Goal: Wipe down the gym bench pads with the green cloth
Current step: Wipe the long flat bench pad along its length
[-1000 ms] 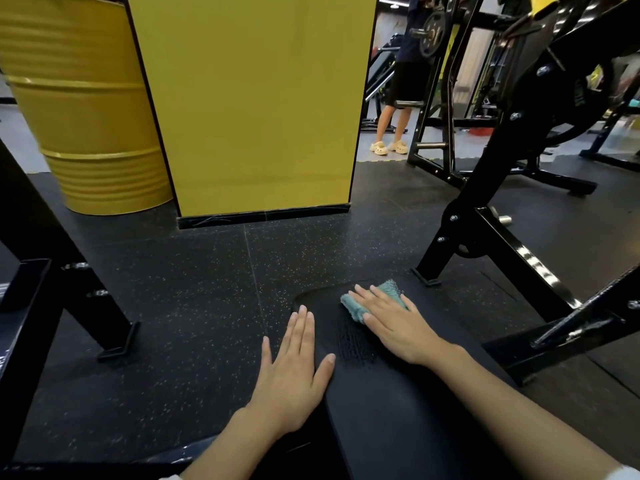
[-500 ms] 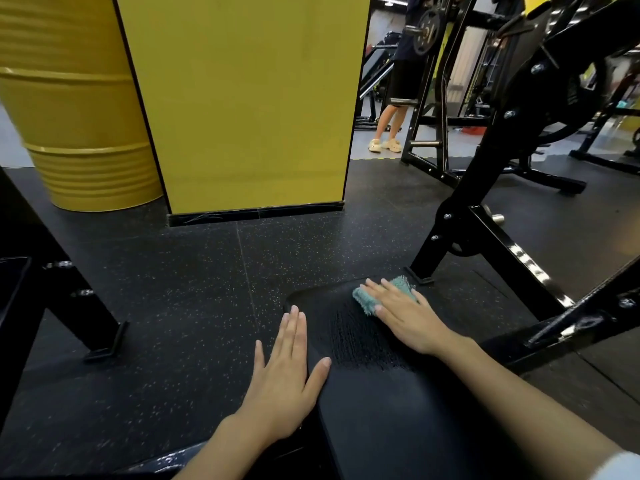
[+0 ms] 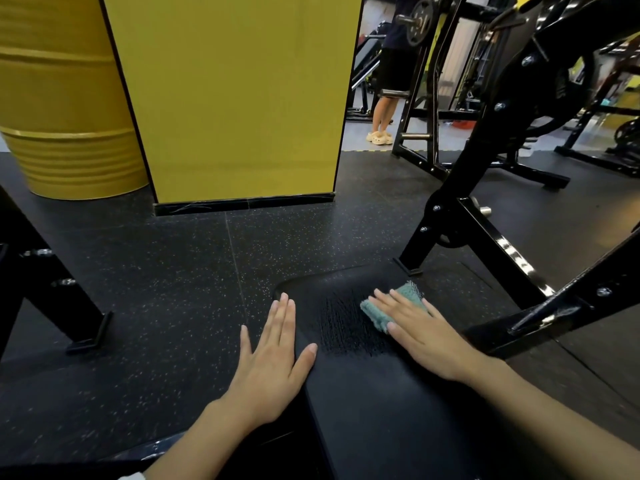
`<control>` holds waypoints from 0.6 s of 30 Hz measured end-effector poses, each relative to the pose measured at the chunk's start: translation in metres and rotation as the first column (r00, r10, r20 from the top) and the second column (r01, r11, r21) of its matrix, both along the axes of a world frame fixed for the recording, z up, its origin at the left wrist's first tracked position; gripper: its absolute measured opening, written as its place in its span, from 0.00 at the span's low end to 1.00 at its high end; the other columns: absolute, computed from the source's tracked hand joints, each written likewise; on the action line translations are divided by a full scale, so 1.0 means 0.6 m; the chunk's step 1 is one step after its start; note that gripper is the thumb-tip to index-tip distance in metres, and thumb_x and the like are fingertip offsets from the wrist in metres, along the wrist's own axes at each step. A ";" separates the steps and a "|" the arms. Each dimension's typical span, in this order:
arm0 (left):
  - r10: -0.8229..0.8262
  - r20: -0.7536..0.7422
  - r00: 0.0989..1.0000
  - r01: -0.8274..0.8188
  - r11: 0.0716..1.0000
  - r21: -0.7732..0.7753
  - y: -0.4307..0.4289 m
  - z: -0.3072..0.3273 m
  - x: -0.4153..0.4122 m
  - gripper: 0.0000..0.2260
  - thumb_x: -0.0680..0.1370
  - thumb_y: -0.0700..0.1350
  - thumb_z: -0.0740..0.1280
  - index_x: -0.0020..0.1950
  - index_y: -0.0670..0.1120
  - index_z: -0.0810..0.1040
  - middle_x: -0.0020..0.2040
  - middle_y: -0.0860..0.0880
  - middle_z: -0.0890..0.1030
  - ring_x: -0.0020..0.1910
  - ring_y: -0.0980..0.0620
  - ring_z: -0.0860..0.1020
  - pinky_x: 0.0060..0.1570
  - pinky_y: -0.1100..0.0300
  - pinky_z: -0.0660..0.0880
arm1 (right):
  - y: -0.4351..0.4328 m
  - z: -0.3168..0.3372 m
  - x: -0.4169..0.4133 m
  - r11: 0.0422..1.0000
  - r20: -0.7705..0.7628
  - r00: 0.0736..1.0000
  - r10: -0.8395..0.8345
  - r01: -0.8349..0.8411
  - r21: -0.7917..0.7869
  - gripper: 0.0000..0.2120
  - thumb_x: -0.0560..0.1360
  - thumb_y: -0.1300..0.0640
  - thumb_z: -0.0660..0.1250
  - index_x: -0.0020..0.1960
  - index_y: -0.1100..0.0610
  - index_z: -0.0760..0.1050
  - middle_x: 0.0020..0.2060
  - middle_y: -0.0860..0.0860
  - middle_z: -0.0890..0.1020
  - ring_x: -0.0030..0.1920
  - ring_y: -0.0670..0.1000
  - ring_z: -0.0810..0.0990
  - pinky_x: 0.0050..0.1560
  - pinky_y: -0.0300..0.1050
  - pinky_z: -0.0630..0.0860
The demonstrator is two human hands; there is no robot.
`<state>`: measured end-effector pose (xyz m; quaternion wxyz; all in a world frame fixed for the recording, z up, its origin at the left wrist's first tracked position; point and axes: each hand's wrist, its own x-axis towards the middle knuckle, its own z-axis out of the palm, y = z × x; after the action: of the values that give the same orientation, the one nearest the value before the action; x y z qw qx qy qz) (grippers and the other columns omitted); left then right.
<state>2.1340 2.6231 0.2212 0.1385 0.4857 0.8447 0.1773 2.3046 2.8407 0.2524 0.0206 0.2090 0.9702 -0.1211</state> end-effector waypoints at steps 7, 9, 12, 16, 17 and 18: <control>-0.003 0.025 1.000 0.002 1.000 0.027 0.002 -0.003 0.001 0.46 0.63 0.74 0.24 0.75 0.51 0.25 0.73 0.59 0.23 0.70 0.63 0.24 0.73 0.45 0.32 | 0.018 -0.001 -0.004 0.999 -0.019 1.000 0.002 -0.002 -0.035 0.21 0.82 0.43 0.43 0.75 0.33 0.47 0.74 0.28 0.46 0.74 0.32 0.39 0.74 0.46 0.39; 0.000 0.035 0.999 -0.001 1.000 0.017 0.002 0.000 0.001 0.44 0.65 0.74 0.27 0.75 0.51 0.26 0.73 0.59 0.23 0.71 0.63 0.25 0.73 0.45 0.32 | 0.051 -0.009 -0.038 0.998 -0.025 0.998 -0.059 0.058 -0.035 0.22 0.83 0.46 0.45 0.76 0.36 0.49 0.75 0.32 0.49 0.75 0.36 0.42 0.75 0.50 0.41; 0.008 0.049 0.999 -0.008 1.000 -0.004 0.004 0.005 0.003 0.39 0.69 0.68 0.33 0.75 0.50 0.27 0.73 0.59 0.24 0.72 0.62 0.26 0.73 0.46 0.32 | 0.094 -0.013 -0.080 0.993 -0.039 0.992 -0.117 0.116 -0.033 0.22 0.84 0.48 0.46 0.77 0.40 0.51 0.76 0.36 0.52 0.77 0.40 0.46 0.76 0.55 0.45; 0.010 0.045 0.999 -0.010 1.000 -0.011 0.003 0.004 0.003 0.36 0.74 0.66 0.38 0.75 0.50 0.27 0.74 0.58 0.25 0.72 0.62 0.27 0.74 0.46 0.32 | 0.113 -0.010 -0.110 0.981 -0.033 0.983 -0.179 0.176 -0.083 0.22 0.84 0.50 0.46 0.78 0.45 0.52 0.77 0.40 0.53 0.78 0.44 0.47 0.76 0.53 0.50; 0.011 0.044 0.999 -0.010 1.000 -0.011 0.003 0.004 0.003 0.35 0.75 0.65 0.39 0.75 0.50 0.28 0.74 0.58 0.25 0.72 0.62 0.27 0.74 0.46 0.32 | 0.111 -0.009 -0.115 0.978 -0.031 0.980 -0.196 0.193 -0.080 0.22 0.84 0.50 0.46 0.78 0.45 0.52 0.78 0.40 0.53 0.78 0.45 0.47 0.76 0.54 0.50; 0.010 0.044 0.999 -0.009 1.000 -0.012 0.003 0.004 0.003 0.35 0.76 0.64 0.39 0.76 0.50 0.28 0.74 0.58 0.26 0.73 0.62 0.27 0.74 0.45 0.32 | 0.106 -0.008 -0.117 0.977 -0.027 0.978 -0.206 0.204 -0.068 0.22 0.84 0.50 0.46 0.78 0.45 0.52 0.78 0.41 0.52 0.78 0.46 0.47 0.76 0.55 0.50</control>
<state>2.1358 2.6247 0.2239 0.1588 0.4769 0.8448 0.1837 2.2342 2.9044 0.2477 -0.0019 0.3051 0.9392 -0.1577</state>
